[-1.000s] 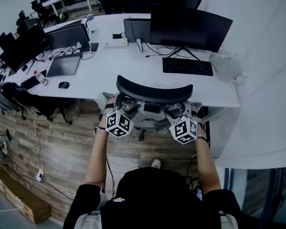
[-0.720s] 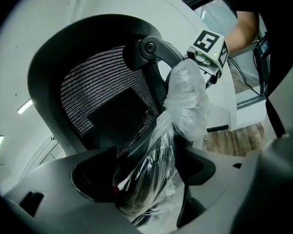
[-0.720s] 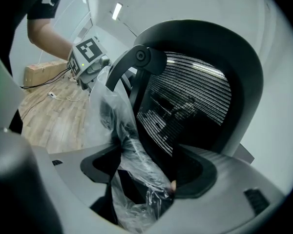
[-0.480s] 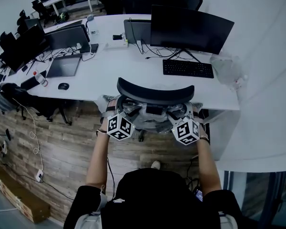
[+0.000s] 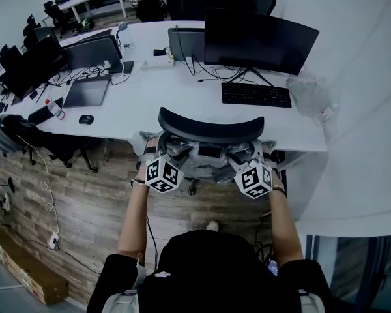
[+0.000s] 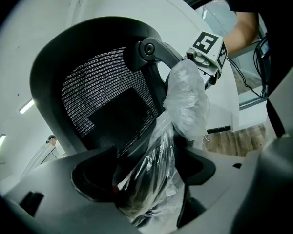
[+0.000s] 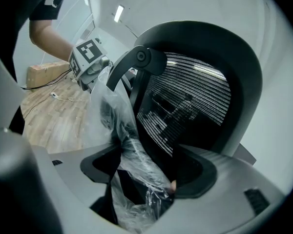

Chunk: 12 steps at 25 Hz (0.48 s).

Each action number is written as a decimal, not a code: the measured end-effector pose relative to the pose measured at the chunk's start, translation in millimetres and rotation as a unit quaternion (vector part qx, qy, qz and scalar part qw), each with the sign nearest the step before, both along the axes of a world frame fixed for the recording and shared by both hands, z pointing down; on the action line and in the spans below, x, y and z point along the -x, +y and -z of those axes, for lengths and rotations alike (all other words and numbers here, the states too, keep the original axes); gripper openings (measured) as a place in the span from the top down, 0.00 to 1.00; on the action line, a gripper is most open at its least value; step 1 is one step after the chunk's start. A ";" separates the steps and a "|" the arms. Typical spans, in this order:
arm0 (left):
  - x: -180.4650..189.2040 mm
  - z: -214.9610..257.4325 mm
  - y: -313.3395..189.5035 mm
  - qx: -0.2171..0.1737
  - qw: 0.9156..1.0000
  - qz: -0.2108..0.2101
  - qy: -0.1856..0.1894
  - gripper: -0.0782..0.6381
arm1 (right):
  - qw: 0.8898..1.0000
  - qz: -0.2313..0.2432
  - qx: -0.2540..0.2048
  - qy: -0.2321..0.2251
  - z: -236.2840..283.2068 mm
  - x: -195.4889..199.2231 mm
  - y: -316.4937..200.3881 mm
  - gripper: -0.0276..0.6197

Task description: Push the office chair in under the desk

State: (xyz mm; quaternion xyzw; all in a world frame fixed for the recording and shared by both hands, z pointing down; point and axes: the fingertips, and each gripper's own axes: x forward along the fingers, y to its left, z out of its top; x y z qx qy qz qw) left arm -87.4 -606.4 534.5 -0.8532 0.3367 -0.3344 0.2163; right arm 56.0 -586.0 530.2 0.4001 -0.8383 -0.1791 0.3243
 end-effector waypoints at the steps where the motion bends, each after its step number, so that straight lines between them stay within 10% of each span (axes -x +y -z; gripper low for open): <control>1: -0.6 -0.1 -0.5 0.000 1.000 0.000 0.000 0.38 | 1.000 0.000 0.000 0.000 -0.3 -0.7 -0.5 0.48; 12: 0.0 0.9 1.6 0.014 1.000 0.002 0.004 0.38 | 1.000 0.002 -0.002 0.002 -1.5 -1.0 0.7 0.48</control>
